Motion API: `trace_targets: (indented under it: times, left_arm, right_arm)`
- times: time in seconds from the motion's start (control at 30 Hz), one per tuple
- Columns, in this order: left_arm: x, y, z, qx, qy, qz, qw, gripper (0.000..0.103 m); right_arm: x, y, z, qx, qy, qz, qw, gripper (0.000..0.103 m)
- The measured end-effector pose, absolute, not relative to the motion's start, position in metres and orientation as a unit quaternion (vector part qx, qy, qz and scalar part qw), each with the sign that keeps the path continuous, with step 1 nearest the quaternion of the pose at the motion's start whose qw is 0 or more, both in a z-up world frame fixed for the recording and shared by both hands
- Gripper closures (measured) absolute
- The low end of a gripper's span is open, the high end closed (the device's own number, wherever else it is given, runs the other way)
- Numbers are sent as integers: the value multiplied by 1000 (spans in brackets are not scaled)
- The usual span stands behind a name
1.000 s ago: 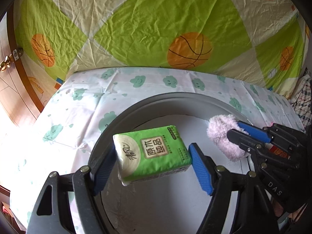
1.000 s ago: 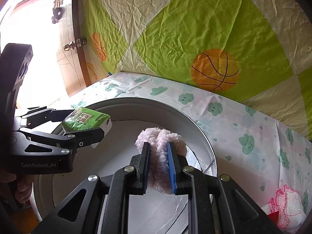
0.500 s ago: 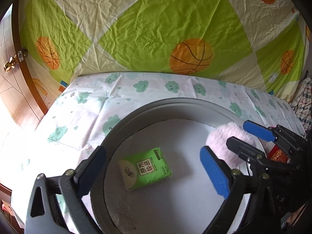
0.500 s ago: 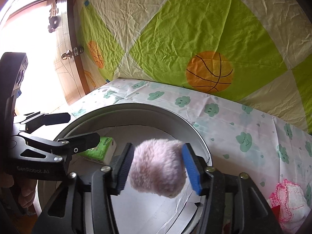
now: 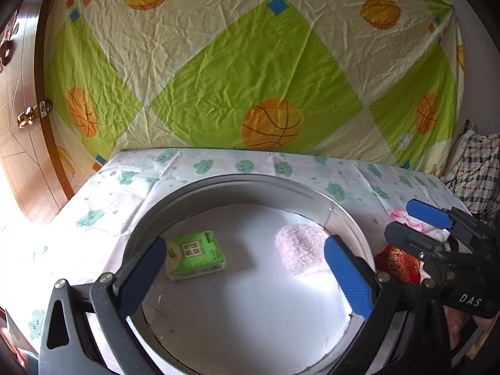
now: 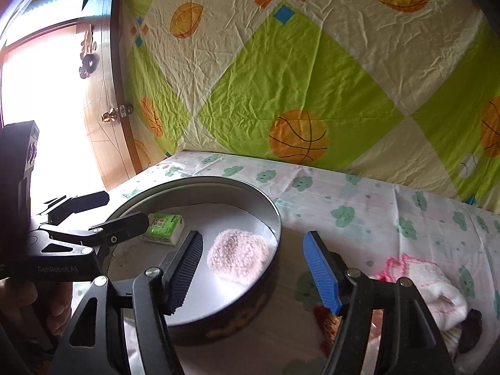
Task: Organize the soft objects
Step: 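Open the left tool to drop the tissue pack into the tin while the right tool releases the sock, then move the left tool to the pink cloth item and grasp it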
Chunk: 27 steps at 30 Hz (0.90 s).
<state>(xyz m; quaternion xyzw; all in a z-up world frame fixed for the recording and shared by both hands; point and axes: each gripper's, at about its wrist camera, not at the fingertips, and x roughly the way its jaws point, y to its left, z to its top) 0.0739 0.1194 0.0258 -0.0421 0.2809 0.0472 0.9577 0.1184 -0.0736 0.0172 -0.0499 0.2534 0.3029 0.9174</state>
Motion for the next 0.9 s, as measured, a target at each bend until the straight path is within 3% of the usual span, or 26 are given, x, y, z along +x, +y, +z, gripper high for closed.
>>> trace_targets:
  times: [0.33, 0.6, 0.9]
  left_arm:
    - [44, 21, 15, -2, 241, -33, 970, 1]
    - [54, -50, -9, 33, 266, -96, 959, 1]
    - [68, -89, -30, 45, 314, -131, 939, 1]
  right_arm:
    - [70, -205, 5, -19, 237, 195, 952, 24]
    - [69, -278, -25, 29, 267, 112, 957, 24]
    - [69, -290, -41, 46, 275, 103, 955, 24]
